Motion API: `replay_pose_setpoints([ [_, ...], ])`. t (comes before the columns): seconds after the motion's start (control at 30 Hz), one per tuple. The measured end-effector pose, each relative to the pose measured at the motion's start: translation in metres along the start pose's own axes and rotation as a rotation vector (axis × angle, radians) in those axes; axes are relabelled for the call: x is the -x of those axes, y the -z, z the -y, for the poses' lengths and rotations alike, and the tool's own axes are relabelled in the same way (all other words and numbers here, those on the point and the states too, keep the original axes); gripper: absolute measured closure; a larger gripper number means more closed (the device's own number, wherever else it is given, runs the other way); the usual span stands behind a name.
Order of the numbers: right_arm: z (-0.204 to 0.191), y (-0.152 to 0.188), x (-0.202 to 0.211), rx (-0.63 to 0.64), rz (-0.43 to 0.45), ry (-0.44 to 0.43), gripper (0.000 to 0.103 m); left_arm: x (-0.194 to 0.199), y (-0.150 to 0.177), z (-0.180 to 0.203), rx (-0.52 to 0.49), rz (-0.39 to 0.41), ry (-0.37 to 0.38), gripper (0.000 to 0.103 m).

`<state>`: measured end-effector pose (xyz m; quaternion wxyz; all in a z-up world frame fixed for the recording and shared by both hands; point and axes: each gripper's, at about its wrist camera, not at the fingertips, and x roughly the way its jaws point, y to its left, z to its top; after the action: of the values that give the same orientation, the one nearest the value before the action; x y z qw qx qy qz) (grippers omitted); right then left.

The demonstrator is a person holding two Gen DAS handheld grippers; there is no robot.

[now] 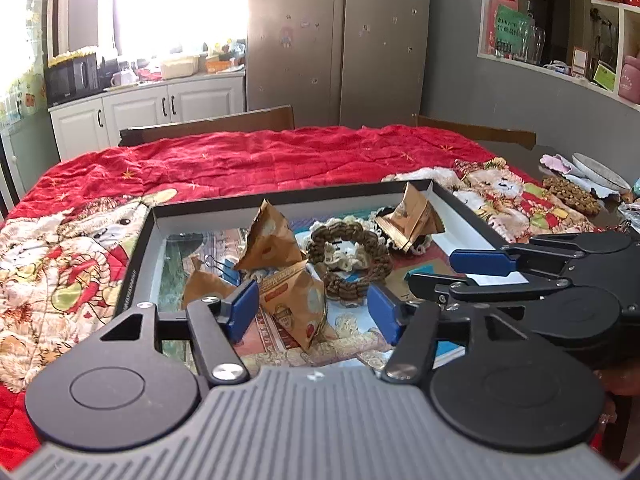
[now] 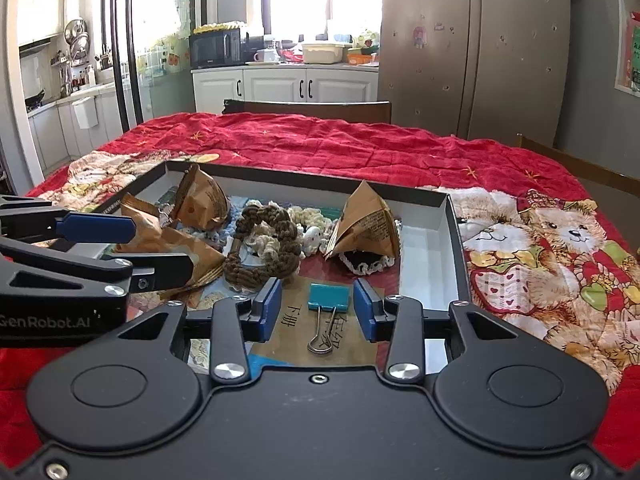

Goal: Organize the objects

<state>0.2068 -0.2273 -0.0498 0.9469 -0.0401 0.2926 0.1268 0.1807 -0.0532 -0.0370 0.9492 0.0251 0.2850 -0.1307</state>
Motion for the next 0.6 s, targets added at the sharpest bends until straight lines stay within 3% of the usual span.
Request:
replay_pose_setpoints([
  [0.6, -0.014, -0.006, 0.063, 0.025, 0.068, -0.029, 0.049, 0.059, -0.004, 0.001, -0.031, 0.081, 0.002, 0.016],
])
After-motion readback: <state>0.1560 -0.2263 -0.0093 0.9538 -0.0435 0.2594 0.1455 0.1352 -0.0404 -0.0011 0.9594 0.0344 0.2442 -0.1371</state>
